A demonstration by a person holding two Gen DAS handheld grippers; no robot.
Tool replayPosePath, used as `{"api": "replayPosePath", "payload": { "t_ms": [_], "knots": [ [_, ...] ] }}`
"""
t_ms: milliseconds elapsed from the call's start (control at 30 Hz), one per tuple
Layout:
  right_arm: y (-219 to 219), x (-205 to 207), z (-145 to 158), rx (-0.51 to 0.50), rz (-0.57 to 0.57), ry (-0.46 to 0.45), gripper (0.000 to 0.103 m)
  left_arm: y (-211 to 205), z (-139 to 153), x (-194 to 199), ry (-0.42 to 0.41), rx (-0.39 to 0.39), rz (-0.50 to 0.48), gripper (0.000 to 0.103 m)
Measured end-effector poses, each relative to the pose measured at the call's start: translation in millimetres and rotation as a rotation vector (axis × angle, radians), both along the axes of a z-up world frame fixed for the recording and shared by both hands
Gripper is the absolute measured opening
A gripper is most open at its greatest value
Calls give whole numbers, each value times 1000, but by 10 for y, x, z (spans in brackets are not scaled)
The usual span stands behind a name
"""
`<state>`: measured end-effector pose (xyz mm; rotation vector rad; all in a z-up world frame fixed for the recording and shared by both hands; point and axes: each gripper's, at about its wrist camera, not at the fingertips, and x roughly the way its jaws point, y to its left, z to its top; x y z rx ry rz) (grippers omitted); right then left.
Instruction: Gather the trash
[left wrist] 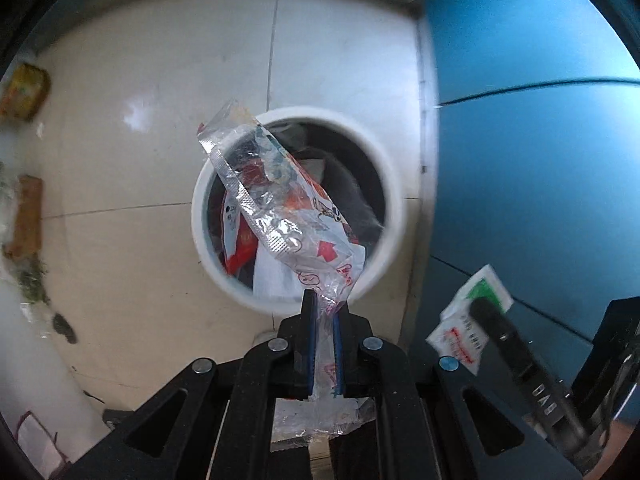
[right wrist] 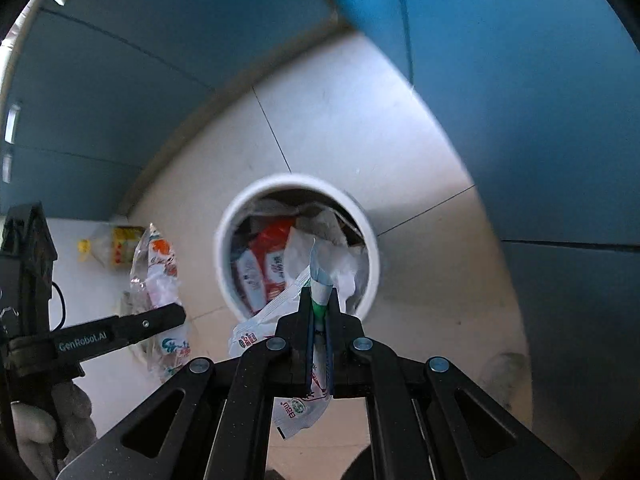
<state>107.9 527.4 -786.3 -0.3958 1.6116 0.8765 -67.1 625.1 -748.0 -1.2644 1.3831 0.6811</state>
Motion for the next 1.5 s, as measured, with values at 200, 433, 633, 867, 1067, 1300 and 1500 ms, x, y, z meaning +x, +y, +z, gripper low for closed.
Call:
{"api": "replayPosePath", "payload": {
  "t_ms": [200, 433, 633, 867, 1067, 1300, 1500],
  "knots": [
    [125, -174, -971, -49, 97, -4, 5, 136, -811, 6, 30, -40, 15, 7],
    [264, -284, -1370, -92, 180, -36, 23, 185, -930, -146, 80, 32, -5, 78],
    [193, -259, -1219, -105, 196, -56, 53, 165, -649, -282, 104, 91, 17, 92],
    [89, -258, -643, -106, 257, -144, 97, 46, -89, -376, 175, 239, -11, 93],
    [-55, -309, 73, -104, 299, -237, 100, -133, 465, -548, 232, 318, 0, 93],
    [-356, -409, 1144, -91, 291, -284, 100, -472, 1355, -695, 247, 389, 15, 93],
    [-753, -521, 2527, -15, 286, -357, 100, -893, 2420, -781, 200, 466, 14, 93]
  ]
}}
